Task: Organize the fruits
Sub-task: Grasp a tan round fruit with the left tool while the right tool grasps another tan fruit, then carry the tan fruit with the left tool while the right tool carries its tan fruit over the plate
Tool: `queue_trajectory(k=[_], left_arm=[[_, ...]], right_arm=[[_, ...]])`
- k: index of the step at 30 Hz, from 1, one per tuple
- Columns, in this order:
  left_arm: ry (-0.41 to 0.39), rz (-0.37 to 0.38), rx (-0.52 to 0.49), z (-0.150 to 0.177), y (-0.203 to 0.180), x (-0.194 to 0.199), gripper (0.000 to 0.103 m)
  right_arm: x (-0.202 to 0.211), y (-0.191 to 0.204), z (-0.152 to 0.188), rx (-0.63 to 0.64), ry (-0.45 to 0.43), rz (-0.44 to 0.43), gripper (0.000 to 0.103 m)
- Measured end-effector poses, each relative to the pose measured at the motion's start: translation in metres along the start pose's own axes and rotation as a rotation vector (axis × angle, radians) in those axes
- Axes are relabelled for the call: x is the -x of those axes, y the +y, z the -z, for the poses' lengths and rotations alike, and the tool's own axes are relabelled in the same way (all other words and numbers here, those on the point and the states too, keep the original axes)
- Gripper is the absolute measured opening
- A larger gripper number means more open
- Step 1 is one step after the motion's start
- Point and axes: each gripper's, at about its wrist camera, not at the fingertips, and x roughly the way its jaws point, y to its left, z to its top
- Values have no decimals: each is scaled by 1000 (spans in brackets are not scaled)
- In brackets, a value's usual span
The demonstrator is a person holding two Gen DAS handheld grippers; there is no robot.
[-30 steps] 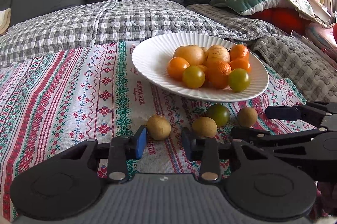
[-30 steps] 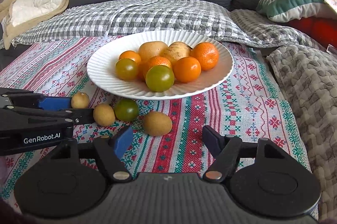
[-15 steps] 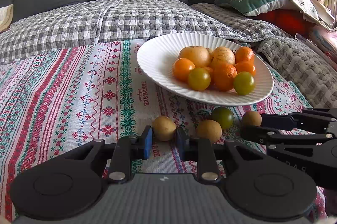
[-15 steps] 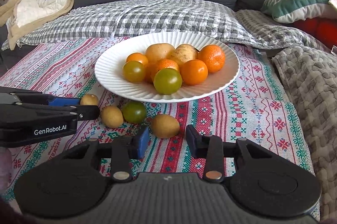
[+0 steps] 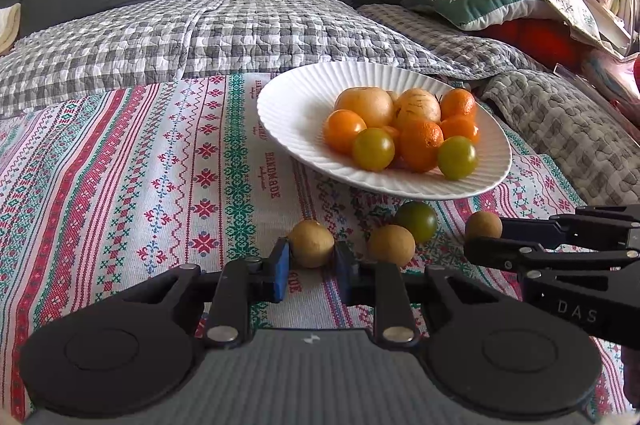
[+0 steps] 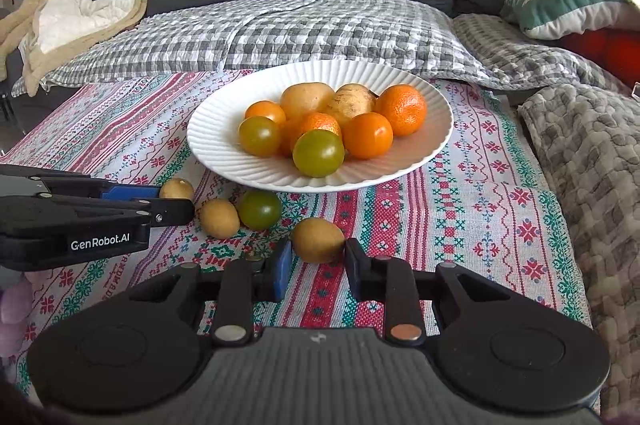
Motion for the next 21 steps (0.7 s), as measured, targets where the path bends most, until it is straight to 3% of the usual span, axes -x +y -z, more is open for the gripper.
queue_trajectory(k=[21], left_arm=[[-44,84,-34,-10,-10,34,12]], right_arm=[[35,-29,0,-57,-44,-18,25]])
